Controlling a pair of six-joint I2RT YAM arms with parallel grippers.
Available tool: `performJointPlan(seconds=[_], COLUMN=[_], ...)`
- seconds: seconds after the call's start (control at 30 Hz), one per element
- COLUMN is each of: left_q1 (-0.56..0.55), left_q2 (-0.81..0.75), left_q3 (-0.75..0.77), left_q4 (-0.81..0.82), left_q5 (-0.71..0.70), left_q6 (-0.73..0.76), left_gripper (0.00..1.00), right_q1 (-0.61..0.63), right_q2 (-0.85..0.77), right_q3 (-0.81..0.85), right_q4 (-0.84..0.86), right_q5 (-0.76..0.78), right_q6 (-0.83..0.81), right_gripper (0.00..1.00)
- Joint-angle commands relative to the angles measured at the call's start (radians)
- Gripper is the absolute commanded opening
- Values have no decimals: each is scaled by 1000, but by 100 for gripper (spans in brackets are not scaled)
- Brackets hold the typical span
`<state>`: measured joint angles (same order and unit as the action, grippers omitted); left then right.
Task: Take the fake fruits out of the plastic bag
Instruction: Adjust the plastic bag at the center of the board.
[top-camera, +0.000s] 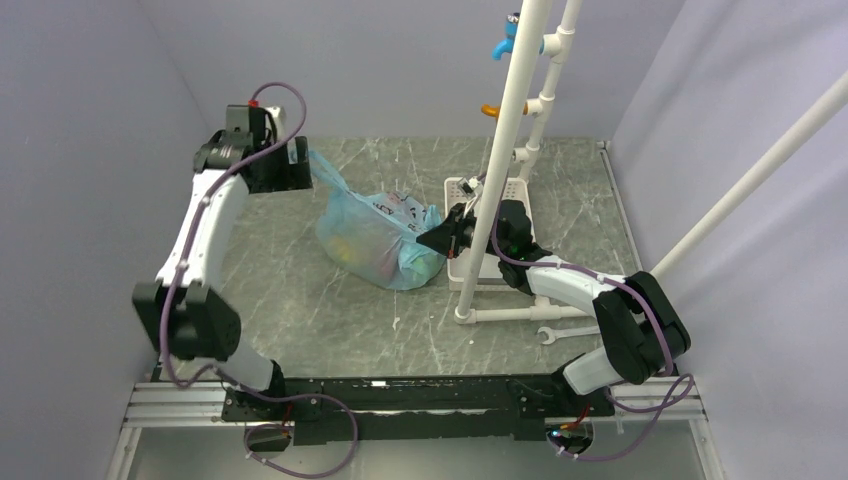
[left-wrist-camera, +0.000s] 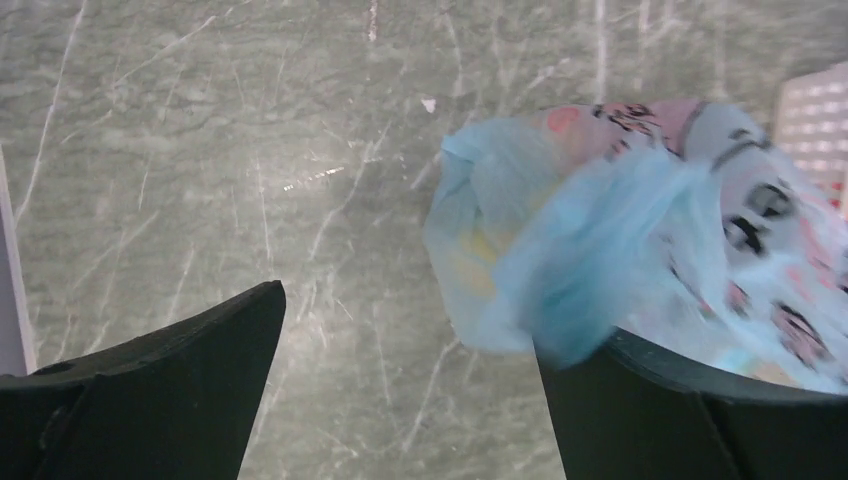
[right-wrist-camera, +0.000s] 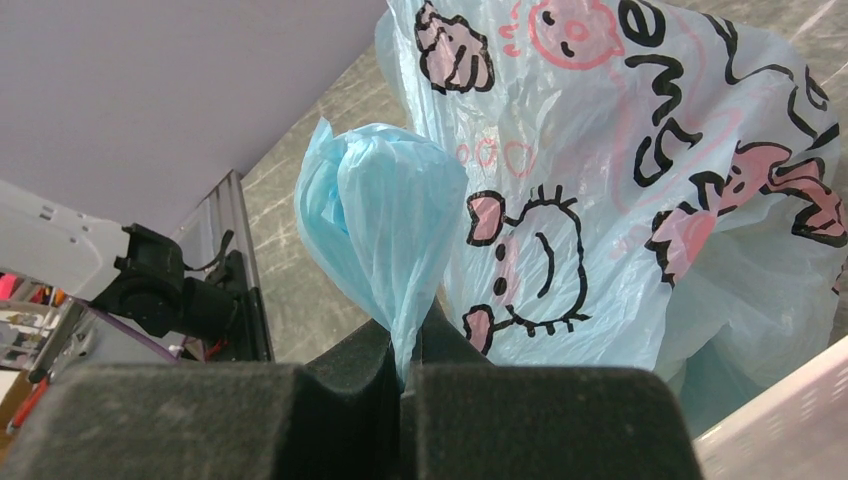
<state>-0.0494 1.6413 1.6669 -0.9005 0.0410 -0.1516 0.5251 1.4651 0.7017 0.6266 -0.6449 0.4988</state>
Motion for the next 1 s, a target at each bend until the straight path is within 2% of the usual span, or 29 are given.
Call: performJointPlan(seconds=[0.0, 0.1, 0.2, 0.27, 0.3, 0.43, 0.53, 0.6, 0.73, 0.87, 0.97], left_q1=[-2, -3, -12, -60, -99, -271, -301, -302, -306, -306, -306], left_q2=[-275, -485, -612, -676, -700, -752, -745, -711, -603, -517, -514], left_q3=[-159, -358, -568, -709, -763, -865, -914, -946, -894, -856, -872], left_q4=[70, 194, 317, 473, 556, 712, 743, 803, 766, 758, 778], left_q5=[63, 159, 371, 464, 469, 235, 41, 10, -19, -34, -81], left_q6=[-93, -193, -351, -497, -557, -764, -945, -1043, -1162, -1196, -1204], left_gripper=[99, 91, 79, 76, 78, 86, 91, 88, 81, 83, 83], right_q1=[-1, 0, -2, 0, 1, 1, 4, 8, 11, 9, 10], right_q2=[-12, -25, -36, -36, -36, -35, -47, -56, -70, -71, -64], right_q3=[5, 3, -2, -1, 0, 5, 2, 2, -3, -8, -7], right_q4=[12, 4, 12, 16, 17, 17, 15, 6, -6, -4, 1], right_q5=[6, 15, 21, 19, 17, 20, 28, 36, 47, 49, 43], right_q6=[-3, -7, -5, 0, 2, 6, 9, 5, -3, -9, -6], right_gripper=[0, 0, 0, 0, 0, 0, 0, 0, 0, 0, 0])
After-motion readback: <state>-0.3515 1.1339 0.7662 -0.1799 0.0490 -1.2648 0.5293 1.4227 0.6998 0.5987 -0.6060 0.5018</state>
